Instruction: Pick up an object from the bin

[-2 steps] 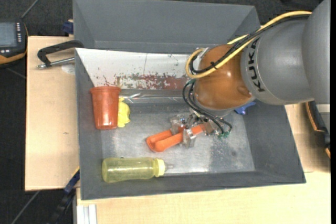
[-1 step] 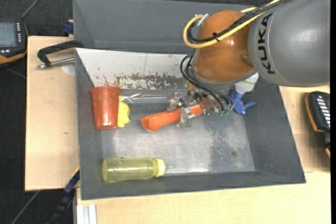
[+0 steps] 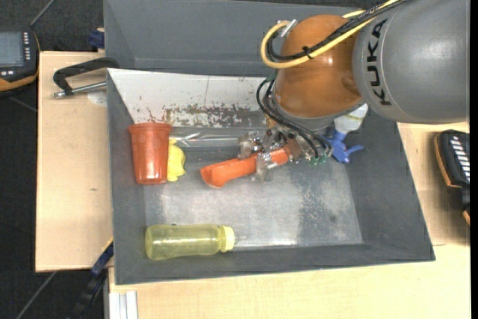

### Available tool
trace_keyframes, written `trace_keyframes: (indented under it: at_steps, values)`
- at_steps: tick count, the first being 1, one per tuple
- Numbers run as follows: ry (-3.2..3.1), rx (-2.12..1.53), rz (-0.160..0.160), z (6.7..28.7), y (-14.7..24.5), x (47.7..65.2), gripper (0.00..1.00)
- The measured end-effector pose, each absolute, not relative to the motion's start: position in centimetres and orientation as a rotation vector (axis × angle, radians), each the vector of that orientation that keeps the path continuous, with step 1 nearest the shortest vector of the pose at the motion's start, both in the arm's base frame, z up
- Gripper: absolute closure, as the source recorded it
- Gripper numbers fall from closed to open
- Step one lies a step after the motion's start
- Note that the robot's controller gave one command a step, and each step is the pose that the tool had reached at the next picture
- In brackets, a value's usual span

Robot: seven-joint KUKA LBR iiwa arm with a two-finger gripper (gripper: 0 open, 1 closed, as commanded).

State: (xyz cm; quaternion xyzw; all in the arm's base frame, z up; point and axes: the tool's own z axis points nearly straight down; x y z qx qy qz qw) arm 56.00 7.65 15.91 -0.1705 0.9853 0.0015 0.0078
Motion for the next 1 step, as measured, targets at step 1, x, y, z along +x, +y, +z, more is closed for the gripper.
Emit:
trace_keyframes:
  at_steps: [1]
  values:
    - [3.071,-0.486,0.005,34.22,6.50,57.53,1.00]
